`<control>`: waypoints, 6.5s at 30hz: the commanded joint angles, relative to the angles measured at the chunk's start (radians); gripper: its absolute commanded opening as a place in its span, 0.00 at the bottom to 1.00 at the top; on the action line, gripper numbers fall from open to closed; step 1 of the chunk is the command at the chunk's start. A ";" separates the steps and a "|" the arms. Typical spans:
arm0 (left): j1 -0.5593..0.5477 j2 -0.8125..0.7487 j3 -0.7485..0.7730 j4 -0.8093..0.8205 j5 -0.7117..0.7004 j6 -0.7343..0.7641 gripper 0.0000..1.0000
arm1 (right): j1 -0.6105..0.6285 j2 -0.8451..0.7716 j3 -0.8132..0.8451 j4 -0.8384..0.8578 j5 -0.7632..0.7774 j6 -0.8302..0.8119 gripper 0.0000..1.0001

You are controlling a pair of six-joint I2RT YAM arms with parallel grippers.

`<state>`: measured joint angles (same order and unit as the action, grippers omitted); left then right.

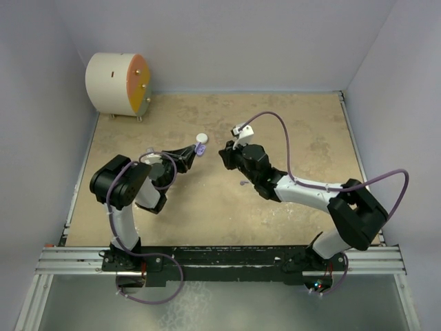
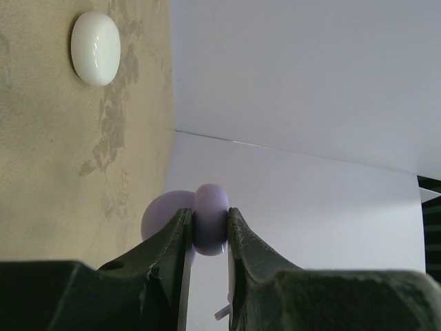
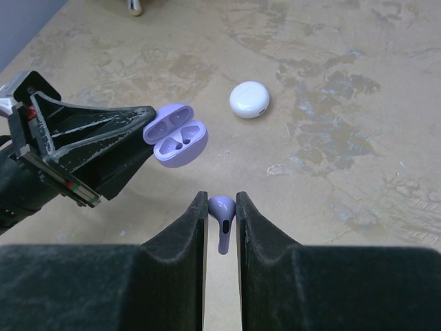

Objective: Insert the wireless bluetooth earbuds into the charging case
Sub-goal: Place the earbud in the charging case.

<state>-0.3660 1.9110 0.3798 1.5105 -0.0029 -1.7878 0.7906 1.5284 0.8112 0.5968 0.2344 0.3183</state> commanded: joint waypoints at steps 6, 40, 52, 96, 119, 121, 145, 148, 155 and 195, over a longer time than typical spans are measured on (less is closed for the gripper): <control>0.000 -0.043 0.017 0.150 0.039 -0.006 0.00 | -0.006 -0.106 -0.051 0.296 -0.102 -0.141 0.00; -0.032 -0.162 0.091 -0.089 0.175 0.040 0.00 | -0.190 0.344 -0.230 1.688 -0.818 -0.100 0.00; -0.042 -0.171 0.087 -0.146 0.163 0.077 0.00 | -0.203 0.319 -0.210 1.726 -0.810 -0.073 0.00; -0.083 -0.076 0.099 -0.033 0.173 -0.018 0.00 | -0.269 0.378 -0.047 1.773 -0.889 -0.099 0.00; -0.094 -0.090 0.100 -0.013 0.162 -0.040 0.00 | -0.275 0.392 -0.044 1.775 -0.900 -0.097 0.00; -0.094 -0.090 0.101 -0.007 0.162 -0.044 0.00 | -0.275 0.393 -0.046 1.776 -0.902 -0.094 0.00; -0.094 -0.114 0.146 -0.026 0.154 -0.053 0.00 | -0.276 0.358 -0.113 1.781 -0.882 -0.113 0.00; -0.094 -0.120 0.154 -0.041 0.156 -0.047 0.00 | -0.277 0.358 -0.116 1.782 -0.888 -0.109 0.06; -0.094 -0.115 0.170 -0.064 0.155 -0.033 0.00 | -0.277 0.323 -0.132 1.782 -0.849 -0.096 0.47; -0.015 -0.151 0.004 0.014 0.168 0.006 0.00 | -0.112 -0.196 0.056 -0.434 -0.058 -0.021 0.73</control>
<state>-0.3870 1.8343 0.4187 1.4261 0.1680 -1.8122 0.6594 1.4143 0.8574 0.2855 0.1284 0.2161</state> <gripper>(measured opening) 0.219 0.736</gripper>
